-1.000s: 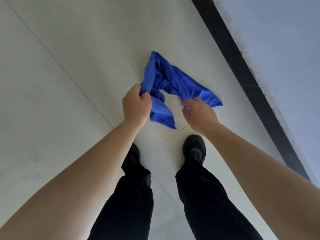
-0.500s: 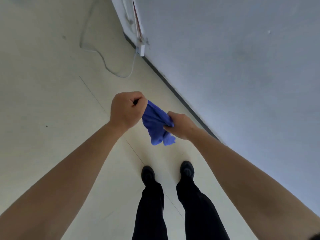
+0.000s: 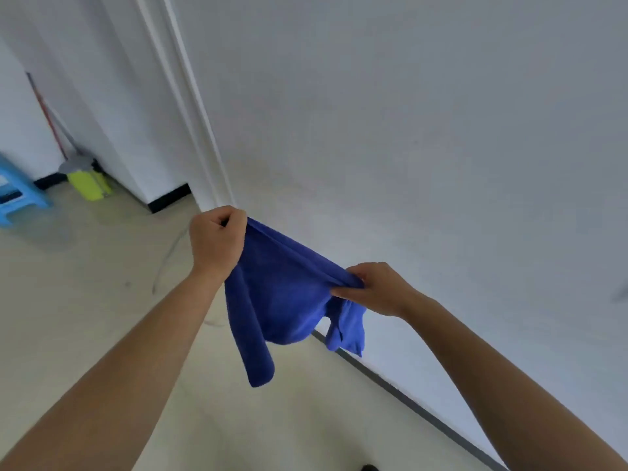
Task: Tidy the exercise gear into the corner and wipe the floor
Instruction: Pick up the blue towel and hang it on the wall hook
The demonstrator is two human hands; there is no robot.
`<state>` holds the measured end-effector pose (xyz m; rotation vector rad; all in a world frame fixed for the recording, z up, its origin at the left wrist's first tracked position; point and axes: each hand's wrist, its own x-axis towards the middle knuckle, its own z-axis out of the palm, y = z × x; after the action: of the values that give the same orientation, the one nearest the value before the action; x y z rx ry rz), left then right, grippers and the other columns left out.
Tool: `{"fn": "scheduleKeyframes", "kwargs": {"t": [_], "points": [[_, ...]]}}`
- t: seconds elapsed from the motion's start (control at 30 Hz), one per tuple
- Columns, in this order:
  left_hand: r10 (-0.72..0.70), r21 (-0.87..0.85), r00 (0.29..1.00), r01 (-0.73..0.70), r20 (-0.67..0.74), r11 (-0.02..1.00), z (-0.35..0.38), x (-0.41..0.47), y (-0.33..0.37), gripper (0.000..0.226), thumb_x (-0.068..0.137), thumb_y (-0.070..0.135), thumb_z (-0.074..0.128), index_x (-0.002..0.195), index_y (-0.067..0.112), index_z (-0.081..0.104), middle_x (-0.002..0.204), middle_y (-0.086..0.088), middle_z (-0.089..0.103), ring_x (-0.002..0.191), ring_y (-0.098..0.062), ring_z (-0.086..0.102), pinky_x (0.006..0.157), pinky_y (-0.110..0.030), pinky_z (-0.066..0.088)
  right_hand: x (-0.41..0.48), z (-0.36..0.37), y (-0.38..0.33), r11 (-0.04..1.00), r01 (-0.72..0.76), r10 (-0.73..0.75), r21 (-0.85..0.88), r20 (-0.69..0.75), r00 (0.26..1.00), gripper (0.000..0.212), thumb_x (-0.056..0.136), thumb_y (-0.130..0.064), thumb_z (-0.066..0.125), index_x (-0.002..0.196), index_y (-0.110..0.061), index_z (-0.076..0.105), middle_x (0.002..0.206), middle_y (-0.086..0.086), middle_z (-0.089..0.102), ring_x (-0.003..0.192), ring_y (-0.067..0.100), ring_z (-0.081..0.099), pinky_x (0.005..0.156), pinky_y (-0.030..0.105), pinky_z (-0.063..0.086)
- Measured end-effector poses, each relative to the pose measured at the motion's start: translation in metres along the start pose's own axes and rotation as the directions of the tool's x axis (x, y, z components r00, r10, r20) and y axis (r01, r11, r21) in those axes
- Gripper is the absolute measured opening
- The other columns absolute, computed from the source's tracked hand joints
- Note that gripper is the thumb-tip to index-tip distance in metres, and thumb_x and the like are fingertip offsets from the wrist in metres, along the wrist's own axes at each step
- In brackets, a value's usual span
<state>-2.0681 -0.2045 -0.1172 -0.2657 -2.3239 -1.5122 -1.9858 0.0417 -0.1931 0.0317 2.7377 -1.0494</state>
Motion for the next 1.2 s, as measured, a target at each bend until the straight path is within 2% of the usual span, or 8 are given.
{"fn": "scheduleKeyframes", "kwargs": {"t": [0.17,0.3,0.43,0.57,0.67,0.87,1.0,1.2], "points": [[0.026,-0.308,0.976,0.043,0.215,0.95,0.036,-0.01,0.04,0.039,0.079,-0.002,0.04,0.053,0.021,0.022,0.048,0.012,0.017,0.051,-0.008,0.015,0.045,-0.021,0.016,-0.088,-0.025,0.021,0.977,-0.167,0.123,-0.131,-0.293,0.948,0.024,0.094,-0.046,0.059,0.091,-0.022,0.063,0.089,-0.002,0.056,0.079,0.018,0.056,0.072,0.032,0.047],[0.09,-0.388,0.897,0.096,0.433,0.917,0.081,-0.054,0.08,0.037,0.077,0.001,0.038,0.051,0.02,0.019,0.053,0.006,0.016,0.056,-0.012,0.014,0.049,-0.025,0.014,-0.189,-0.023,0.044,0.945,-0.302,0.325,0.127,-0.482,0.814,0.011,0.103,-0.033,0.046,0.101,-0.025,0.053,0.089,-0.007,0.059,0.076,0.013,0.053,0.071,0.028,0.045],[0.215,-0.408,0.713,0.109,0.667,0.907,0.13,-0.125,0.136,0.022,0.079,0.009,0.041,0.063,0.003,0.027,0.066,-0.009,0.022,0.063,-0.016,0.02,0.056,-0.031,0.017,-0.312,-0.019,0.05,0.859,-0.357,0.511,0.366,-0.646,0.567,0.007,0.101,-0.034,0.048,0.106,-0.031,0.051,0.09,-0.006,0.066,0.08,0.014,0.061,0.068,0.026,0.049],[0.358,-0.432,0.468,0.057,0.808,0.9,0.172,-0.217,0.211,0.022,0.085,0.018,0.051,0.074,-0.002,0.051,0.064,-0.006,0.044,0.06,-0.02,0.037,0.045,-0.024,0.025,-0.448,-0.023,0.06,0.787,-0.451,0.559,0.422,-0.797,0.23,0.035,0.09,-0.029,0.063,0.113,-0.031,0.036,0.088,-0.007,0.061,0.079,0.011,0.061,0.065,0.027,0.048],[0.473,-0.51,0.377,0.001,0.797,0.86,0.198,-0.305,0.271,0.019,0.093,0.022,0.056,0.079,0.011,0.063,0.059,0.012,0.053,0.059,-0.01,0.048,0.048,-0.024,0.036,-0.552,-0.015,0.077,0.708,-0.596,0.544,0.38,-0.831,0.117,0.036,0.084,-0.02,0.06,0.11,-0.03,0.037,0.098,-0.014,0.052,0.08,0.005,0.055,0.065,0.024,0.04],[0.59,-0.61,0.226,0.022,0.775,0.792,0.255,-0.495,0.375,0.018,0.098,0.028,0.055,0.089,0.022,0.069,0.076,0.013,0.065,0.068,0.002,0.056,0.066,-0.015,0.043,-0.758,0.011,0.128,0.594,-0.624,0.556,0.509,-0.82,-0.14,0.029,0.096,-0.018,0.043,0.106,-0.033,0.065,0.104,-0.015,0.058,0.094,-0.008,0.052,0.081,0.007,0.034],[0.63,-0.631,0.033,0.03,0.776,0.775,0.284,-0.619,0.431,0.021,0.101,0.027,0.051,0.103,0.027,0.072,0.09,0.018,0.071,0.088,0.001,0.063,0.078,-0.015,0.047,-0.878,0.009,0.152,0.504,-0.574,0.552,0.645,-0.752,-0.36,0.029,0.094,-0.028,0.035,0.103,-0.042,0.059,0.098,-0.019,0.063,0.098,0.012,0.058,0.081,0.032,0.046],[0.512,-0.508,-0.165,0.065,0.843,0.859,0.332,-0.754,0.49,0.021,0.101,0.02,0.042,0.094,0.014,0.062,0.09,0.001,0.064,0.083,-0.016,0.056,0.073,-0.028,0.046,-1.003,-0.027,0.191,0.545,-0.543,0.526,0.639,-0.765,-0.373,0.018,0.1,-0.023,0.046,0.099,-0.034,0.061,0.09,-0.024,0.06,0.085,-0.003,0.055,0.066,0.017,0.037]]}}
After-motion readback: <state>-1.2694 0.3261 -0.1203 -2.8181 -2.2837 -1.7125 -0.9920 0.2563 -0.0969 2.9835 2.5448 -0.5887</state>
